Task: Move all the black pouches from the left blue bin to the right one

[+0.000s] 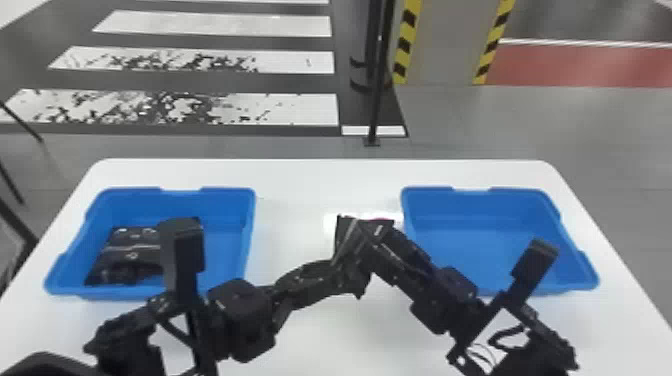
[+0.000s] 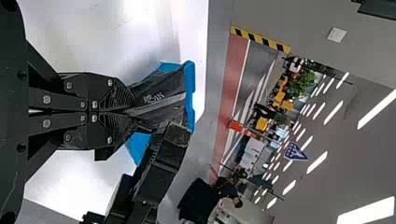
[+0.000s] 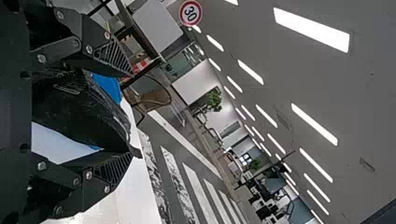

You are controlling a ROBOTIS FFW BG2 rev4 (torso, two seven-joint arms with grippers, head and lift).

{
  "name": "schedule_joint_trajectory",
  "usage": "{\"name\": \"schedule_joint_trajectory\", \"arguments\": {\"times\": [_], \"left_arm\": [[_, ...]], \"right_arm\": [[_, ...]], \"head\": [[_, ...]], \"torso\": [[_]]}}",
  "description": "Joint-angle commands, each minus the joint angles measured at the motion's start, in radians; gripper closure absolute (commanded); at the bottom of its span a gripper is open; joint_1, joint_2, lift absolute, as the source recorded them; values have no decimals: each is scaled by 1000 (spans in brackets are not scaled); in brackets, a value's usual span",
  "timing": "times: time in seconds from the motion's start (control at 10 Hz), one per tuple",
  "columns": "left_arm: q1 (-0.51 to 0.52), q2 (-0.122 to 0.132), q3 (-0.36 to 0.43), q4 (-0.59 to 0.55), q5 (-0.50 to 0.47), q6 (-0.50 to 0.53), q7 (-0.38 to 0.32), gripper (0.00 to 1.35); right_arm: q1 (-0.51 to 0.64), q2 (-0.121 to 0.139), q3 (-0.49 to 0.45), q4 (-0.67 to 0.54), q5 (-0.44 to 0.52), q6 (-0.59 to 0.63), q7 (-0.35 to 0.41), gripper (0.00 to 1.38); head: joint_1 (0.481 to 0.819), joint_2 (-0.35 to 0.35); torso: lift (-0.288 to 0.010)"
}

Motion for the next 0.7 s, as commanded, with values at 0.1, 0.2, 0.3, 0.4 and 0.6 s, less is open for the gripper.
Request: {"name": "schedule_joint_trajectory", "arguments": {"times": [0.1, 0.2, 0.3, 0.4, 0.6], "left_arm": [[0, 0, -1, 0, 7, -2, 0, 1207], [2, 0, -1, 2, 7, -5, 0, 1208], [2, 0, 1, 0, 11, -12, 0, 1208], [2, -2, 3, 2, 15, -14, 2, 1207], [34, -15, 41, 7, 39, 0, 12, 417]], "right_arm": [[-5, 3, 9, 20, -25, 19, 0, 1035], [-5, 5, 9, 25, -33, 19, 2, 1277], [-5, 5, 9, 25, -39, 19, 2, 1283], [-5, 5, 9, 25, -41, 19, 2, 1283], [-23, 5, -18, 42, -41, 14, 0, 1283]], "head": [[695, -33], [695, -30], [695, -29], [695, -29], [695, -27]], "torso": [[-140], [-140], [-140], [-140], [-140]]}}
